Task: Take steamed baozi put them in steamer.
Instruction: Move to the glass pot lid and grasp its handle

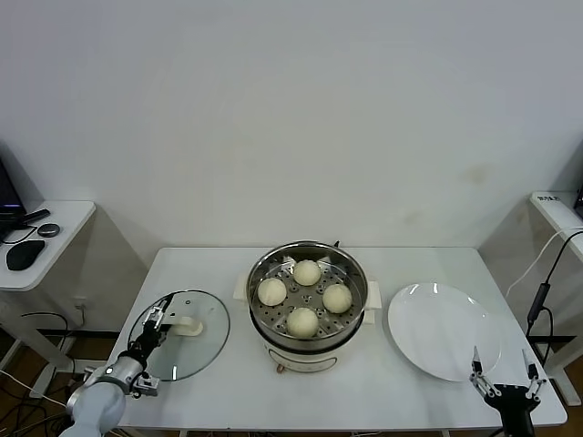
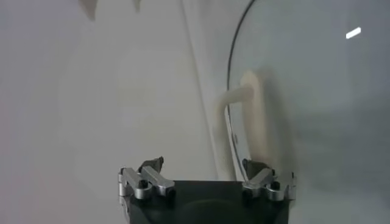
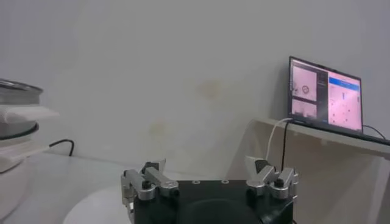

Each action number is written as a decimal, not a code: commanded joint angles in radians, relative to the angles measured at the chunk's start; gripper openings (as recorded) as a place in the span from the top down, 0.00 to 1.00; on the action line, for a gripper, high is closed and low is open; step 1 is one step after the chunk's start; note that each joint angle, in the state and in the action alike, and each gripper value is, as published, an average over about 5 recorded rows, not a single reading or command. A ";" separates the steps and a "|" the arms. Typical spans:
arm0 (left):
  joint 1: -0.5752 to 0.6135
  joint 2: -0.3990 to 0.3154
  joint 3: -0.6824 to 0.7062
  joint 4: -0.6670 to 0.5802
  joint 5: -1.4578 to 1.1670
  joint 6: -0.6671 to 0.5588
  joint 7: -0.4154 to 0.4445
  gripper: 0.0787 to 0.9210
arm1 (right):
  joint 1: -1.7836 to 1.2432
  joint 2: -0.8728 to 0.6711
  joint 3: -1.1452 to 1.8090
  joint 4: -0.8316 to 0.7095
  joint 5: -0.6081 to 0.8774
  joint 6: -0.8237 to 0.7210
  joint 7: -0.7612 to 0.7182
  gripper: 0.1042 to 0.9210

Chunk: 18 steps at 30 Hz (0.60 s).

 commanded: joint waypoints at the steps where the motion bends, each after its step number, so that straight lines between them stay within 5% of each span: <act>1: -0.030 0.000 0.008 0.045 -0.003 -0.003 0.008 0.26 | -0.002 0.001 -0.003 -0.001 -0.006 0.003 0.000 0.12; 11: -0.022 -0.009 0.007 0.041 -0.086 -0.023 -0.030 0.60 | 0.001 0.001 -0.011 -0.001 -0.011 0.000 -0.002 0.12; 18: 0.077 0.020 -0.004 -0.135 -0.193 0.022 -0.038 0.83 | 0.005 -0.013 -0.029 0.003 -0.019 -0.006 -0.006 0.12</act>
